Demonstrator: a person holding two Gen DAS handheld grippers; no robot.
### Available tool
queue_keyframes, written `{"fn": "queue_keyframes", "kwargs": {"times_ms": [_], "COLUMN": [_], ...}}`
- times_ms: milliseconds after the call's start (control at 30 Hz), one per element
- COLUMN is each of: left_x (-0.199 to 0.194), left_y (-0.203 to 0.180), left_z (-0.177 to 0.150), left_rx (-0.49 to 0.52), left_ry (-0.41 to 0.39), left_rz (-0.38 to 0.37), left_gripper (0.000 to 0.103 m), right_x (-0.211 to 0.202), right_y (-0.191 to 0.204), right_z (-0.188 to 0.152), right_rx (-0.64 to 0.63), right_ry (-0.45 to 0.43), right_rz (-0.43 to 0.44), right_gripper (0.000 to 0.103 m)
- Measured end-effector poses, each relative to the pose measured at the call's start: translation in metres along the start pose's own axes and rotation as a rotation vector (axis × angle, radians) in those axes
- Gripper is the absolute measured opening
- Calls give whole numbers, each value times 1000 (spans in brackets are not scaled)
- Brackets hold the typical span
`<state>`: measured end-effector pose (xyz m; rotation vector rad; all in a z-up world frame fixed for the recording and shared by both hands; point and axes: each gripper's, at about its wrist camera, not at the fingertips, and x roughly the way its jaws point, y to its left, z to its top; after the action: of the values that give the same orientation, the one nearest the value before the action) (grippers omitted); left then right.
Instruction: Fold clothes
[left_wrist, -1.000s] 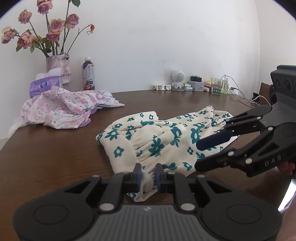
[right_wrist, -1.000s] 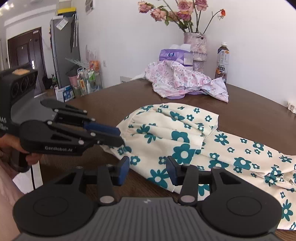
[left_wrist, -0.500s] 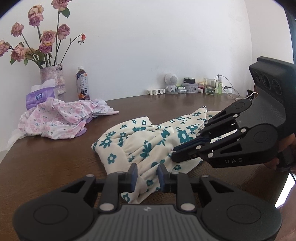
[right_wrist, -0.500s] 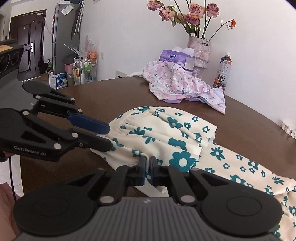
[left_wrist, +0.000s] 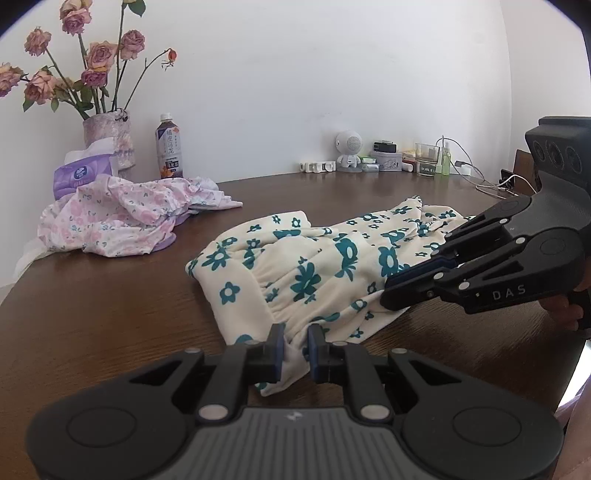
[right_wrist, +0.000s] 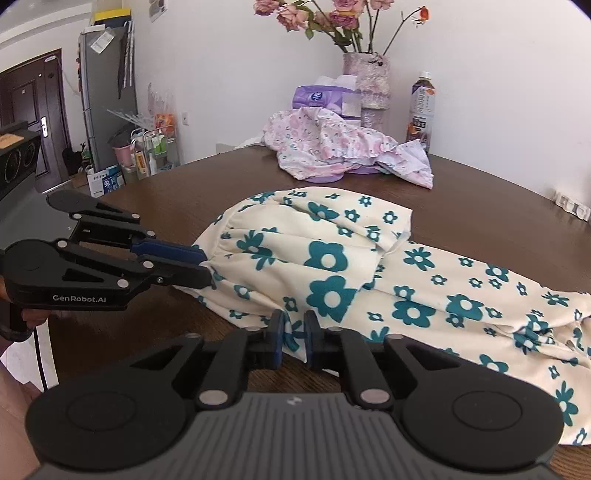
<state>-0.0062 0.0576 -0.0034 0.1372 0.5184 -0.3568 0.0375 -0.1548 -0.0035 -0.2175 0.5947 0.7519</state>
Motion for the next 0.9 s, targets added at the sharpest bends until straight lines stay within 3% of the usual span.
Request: {"fn": "queue_keyframes", "kwargs": {"times_ms": [133,300,500,700,833,900], "left_x": [0,-1,-1,-4,-14,-10], "left_y": [0,-3,-4,2,12,11], "left_z": [-1,-2,-2,0,12,17], "left_rx": [1,3,-3,-25,-92,-77], "left_ry": [-3,-3,3,-11,-72,-70], "left_rz": [-3,7,15,-13,-68,-54], "left_gripper": [13,13,15,17,17,17], "right_x": [-14,-13,17,26,27,27], "right_y": [-4,3,24,11,8,9], "right_z": [3,16,23,15,12,12], "right_rx": [34,60,-19,45,63,60], "right_ry": [-47,-97,-61,4,4,2], "right_rz": [-9,81,74,57,59,57], "right_gripper": [15,15,15,15,15,15]}}
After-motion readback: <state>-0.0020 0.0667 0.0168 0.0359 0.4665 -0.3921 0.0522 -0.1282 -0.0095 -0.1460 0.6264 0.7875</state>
